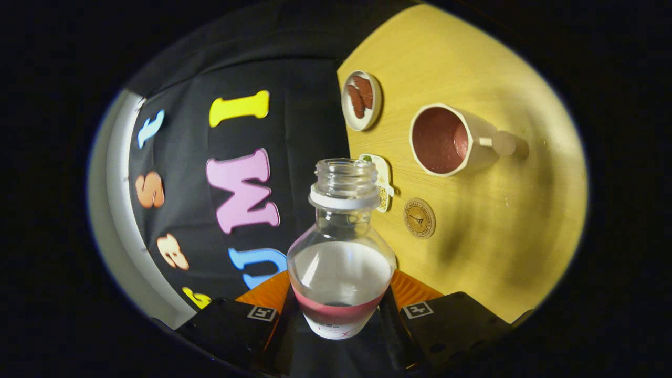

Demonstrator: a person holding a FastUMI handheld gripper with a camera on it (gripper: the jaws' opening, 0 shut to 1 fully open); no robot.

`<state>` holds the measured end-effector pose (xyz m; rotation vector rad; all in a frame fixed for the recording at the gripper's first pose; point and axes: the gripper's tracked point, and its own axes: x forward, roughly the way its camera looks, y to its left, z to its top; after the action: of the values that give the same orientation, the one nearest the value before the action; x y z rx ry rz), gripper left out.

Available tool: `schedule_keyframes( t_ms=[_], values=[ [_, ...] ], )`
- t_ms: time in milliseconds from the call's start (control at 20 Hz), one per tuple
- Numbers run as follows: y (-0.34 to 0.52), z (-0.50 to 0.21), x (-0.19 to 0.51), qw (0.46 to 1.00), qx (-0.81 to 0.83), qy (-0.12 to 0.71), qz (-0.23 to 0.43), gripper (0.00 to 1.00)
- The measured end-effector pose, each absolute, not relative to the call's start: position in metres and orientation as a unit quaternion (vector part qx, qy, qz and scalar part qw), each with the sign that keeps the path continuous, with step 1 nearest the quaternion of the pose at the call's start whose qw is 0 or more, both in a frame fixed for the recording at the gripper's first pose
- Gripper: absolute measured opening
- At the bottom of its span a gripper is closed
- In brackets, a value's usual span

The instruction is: Take the bottle from table, then pour the juice into the cup, finally place the bottle on the coaster

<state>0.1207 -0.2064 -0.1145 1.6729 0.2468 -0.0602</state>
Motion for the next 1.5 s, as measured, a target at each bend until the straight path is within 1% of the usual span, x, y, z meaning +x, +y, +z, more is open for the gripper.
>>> schedule_keyframes(
  t_ms=[100,350,450,500,650,850,1050,1300,1500],
  values=[
    [-0.203,-0.112,0.103,0.724,0.682,0.104,-0.011,0.71],
    [-0.182,-0.115,0.063,0.838,0.533,0.111,0.016,0.71],
    [-0.174,-0.12,0.054,0.879,0.463,0.112,0.013,0.71],
    [-0.171,-0.12,0.051,0.9,0.423,0.106,0.001,0.71],
    [-0.163,-0.127,0.045,0.941,0.322,0.096,-0.027,0.71],
    [-0.158,-0.133,0.053,0.97,0.215,0.093,-0.066,0.72],
    [-0.153,-0.13,0.077,0.985,0.116,0.089,-0.097,0.71],
    [-0.147,-0.12,0.127,0.987,0.075,0.078,-0.122,0.72],
    [-0.159,-0.118,0.17,0.982,0.047,0.072,-0.166,0.72]
  ],
)
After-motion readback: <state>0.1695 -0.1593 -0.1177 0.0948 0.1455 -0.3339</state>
